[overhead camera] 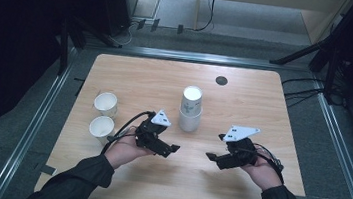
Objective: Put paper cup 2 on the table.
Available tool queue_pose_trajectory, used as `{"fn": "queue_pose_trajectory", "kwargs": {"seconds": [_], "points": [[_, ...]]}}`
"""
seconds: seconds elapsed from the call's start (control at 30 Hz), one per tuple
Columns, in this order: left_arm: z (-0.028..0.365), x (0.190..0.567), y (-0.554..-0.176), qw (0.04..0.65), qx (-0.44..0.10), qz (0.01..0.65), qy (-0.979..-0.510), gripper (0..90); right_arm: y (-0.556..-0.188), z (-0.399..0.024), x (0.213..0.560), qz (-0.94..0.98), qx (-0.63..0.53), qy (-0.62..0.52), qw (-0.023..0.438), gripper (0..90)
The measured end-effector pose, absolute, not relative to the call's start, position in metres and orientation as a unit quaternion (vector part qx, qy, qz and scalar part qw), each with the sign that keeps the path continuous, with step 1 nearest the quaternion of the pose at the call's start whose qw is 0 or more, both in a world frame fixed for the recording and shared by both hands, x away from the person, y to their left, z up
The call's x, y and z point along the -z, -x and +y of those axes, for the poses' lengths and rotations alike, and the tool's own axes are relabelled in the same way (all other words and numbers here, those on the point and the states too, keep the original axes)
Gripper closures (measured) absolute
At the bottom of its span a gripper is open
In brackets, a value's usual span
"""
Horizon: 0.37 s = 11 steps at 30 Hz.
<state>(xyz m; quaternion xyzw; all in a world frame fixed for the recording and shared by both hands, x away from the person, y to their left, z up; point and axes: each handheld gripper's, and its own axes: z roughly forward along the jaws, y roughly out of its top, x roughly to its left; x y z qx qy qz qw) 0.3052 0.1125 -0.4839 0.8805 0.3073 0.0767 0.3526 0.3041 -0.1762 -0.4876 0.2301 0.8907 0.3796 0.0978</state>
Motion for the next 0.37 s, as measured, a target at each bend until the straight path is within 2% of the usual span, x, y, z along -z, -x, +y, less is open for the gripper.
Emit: {"fn": "queue_pose_trajectory", "kwargs": {"seconds": [0.17,0.37], "points": [[0.1098,0.488,-0.3043,0.334,-0.094,0.304,-0.887,13.5,-0.3042,-0.1754,0.4886,0.892,-0.378,-0.229,0.098,22.0],[0.1117,0.4939,-0.3067,0.323,-0.092,0.319,-0.886,13.5,-0.304,-0.1748,0.4894,0.895,-0.374,-0.225,0.097,21.9]]}}
